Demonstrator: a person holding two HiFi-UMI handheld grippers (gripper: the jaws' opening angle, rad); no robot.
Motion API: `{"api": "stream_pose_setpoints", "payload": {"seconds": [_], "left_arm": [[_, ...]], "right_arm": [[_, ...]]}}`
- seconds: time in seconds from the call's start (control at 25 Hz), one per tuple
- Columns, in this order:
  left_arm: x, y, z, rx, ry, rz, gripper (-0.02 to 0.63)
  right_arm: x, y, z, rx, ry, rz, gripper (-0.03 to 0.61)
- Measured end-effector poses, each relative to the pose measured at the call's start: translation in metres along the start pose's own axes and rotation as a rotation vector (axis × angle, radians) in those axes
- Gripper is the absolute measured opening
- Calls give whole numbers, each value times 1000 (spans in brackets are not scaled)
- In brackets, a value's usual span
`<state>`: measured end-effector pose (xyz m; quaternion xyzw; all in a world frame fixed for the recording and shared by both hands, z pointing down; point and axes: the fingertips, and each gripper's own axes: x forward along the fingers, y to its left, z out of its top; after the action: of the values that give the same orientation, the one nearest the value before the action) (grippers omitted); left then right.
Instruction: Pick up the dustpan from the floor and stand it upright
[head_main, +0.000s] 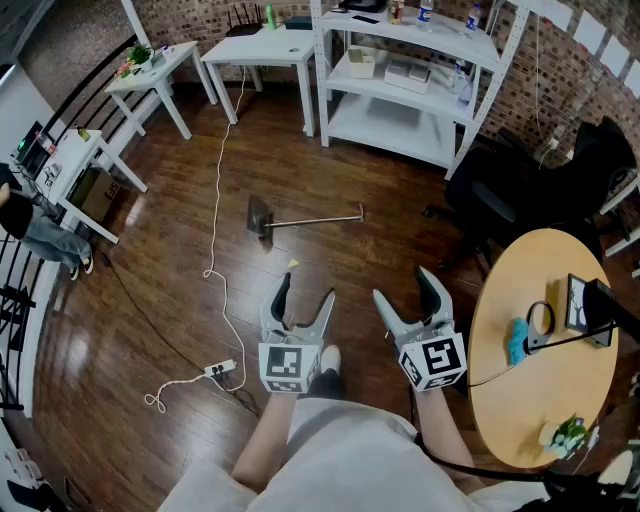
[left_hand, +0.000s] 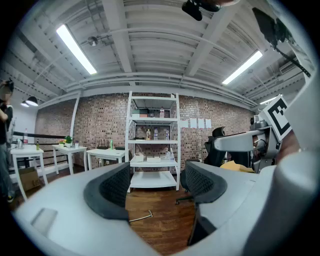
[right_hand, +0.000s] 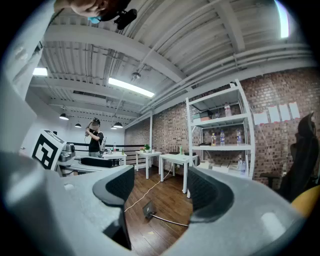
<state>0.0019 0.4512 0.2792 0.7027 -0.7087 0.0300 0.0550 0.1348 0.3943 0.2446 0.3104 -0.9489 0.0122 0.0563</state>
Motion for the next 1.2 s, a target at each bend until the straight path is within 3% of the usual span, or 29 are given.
{"api": "stream_pose_setpoints", "payload": {"seconds": [0.16,0.28,0.4,0.72,0.88,1.04,1.2], "left_arm": [[61,48,5,2,24,-53,342],[109,72,-1,-43,52,-91,330],[145,82,-22,-33,100,-105,330],[276,103,-58,-43,177,-152,330],[364,115,-65,3,234,-196,330],[468,119,-82,3,319,-226,330],[547,116,-138,23,470,-277,330]], "right_arm": [[73,9,13,-44,1,105,310],[114,-1,9,-60,40,100,304],[141,-22,-9,-15,78,87,304],[251,-121,-50,53,108,51,299],[322,-182,-59,94,113,49,296],[381,-257,-78,153,170,34,296],[413,-317,-126,244,259,-19,296]]}}
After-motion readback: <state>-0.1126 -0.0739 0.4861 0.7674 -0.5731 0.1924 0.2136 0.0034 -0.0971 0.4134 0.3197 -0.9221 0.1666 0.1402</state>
